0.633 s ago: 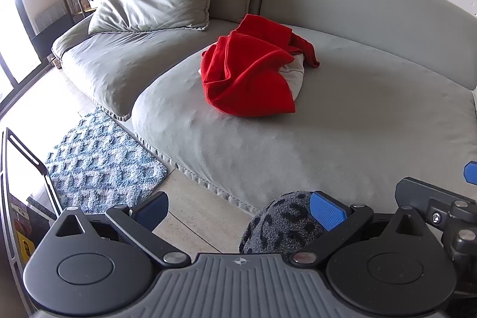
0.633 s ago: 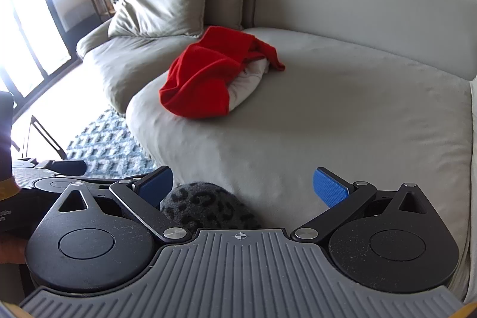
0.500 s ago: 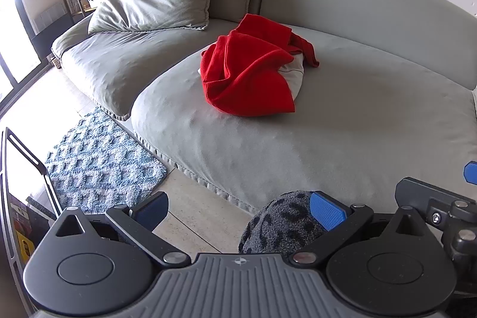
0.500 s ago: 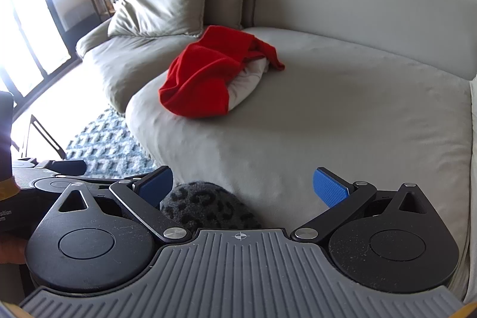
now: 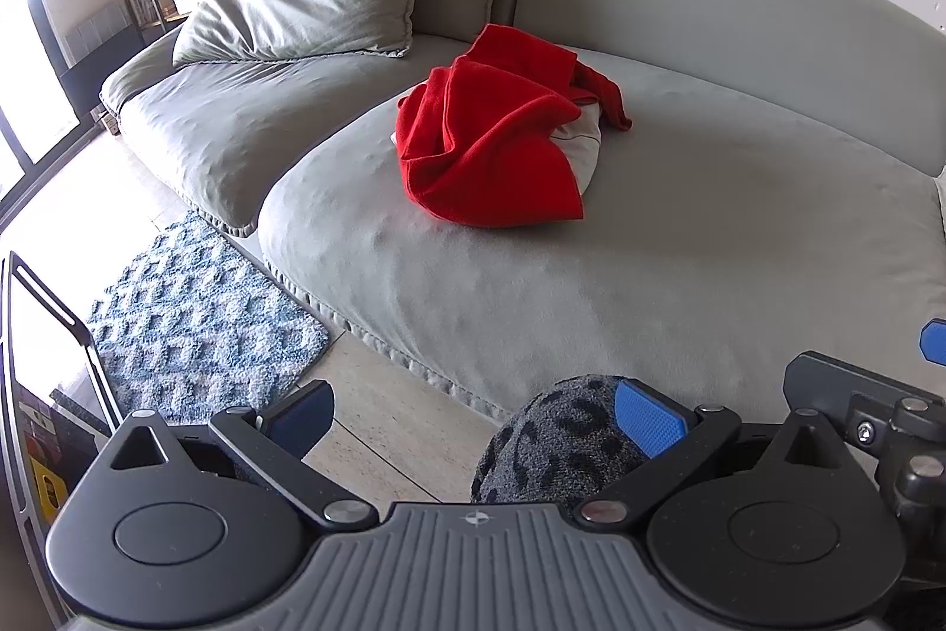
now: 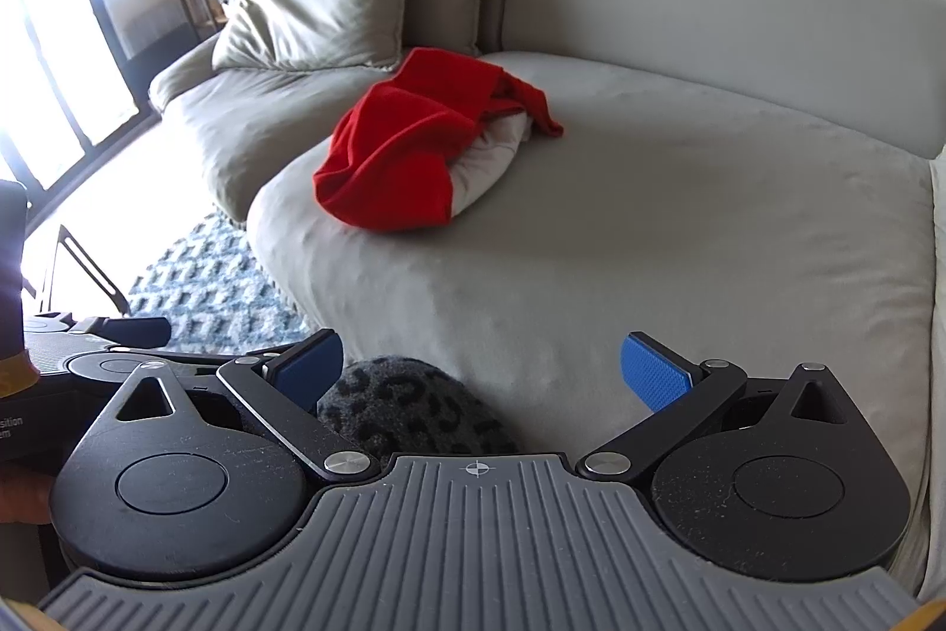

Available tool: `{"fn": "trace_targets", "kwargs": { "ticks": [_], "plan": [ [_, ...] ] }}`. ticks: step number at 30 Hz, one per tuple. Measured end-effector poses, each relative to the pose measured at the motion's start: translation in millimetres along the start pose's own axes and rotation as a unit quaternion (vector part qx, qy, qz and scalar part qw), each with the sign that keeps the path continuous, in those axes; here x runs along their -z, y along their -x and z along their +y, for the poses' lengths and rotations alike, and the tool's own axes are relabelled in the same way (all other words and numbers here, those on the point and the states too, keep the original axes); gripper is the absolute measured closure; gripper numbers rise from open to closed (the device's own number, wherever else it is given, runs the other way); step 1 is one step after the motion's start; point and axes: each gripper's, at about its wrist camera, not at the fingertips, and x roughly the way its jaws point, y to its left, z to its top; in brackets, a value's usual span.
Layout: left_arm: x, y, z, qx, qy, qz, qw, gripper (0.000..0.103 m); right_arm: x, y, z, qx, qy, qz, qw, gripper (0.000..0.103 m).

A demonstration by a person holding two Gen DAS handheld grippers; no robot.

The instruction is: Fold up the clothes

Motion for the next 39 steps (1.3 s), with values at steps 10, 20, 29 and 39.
{"fn": "trace_targets", "kwargs": {
  "ticks": [10,20,29,39],
  "plan": [
    [0.4,1.1,-1.3,-0.002,0.0,-0.004,1.0,0.001,-0.7,1.4,1.4,0.001,0.001,0.0,1.0,0.0],
    [0.7,1.1,-1.3,-0.002,0.001,-0.004,1.0,0.001,0.0,-0.4,1.2,0.001,0.0,0.001,1.0,0.0],
    [1.0,2.4,-0.7,-0.003,0.001,-0.004,1.0,0.001,-0.6,-0.3,0.8,0.0,-0.001,0.001,1.0,0.0],
    [0.5,3.1,-0.4,-0.003,-0.001,-0.004,1.0,0.001,-0.3,0.6,-0.1,-0.001,-0.002,0.001,1.0,0.0]
  ]
}}
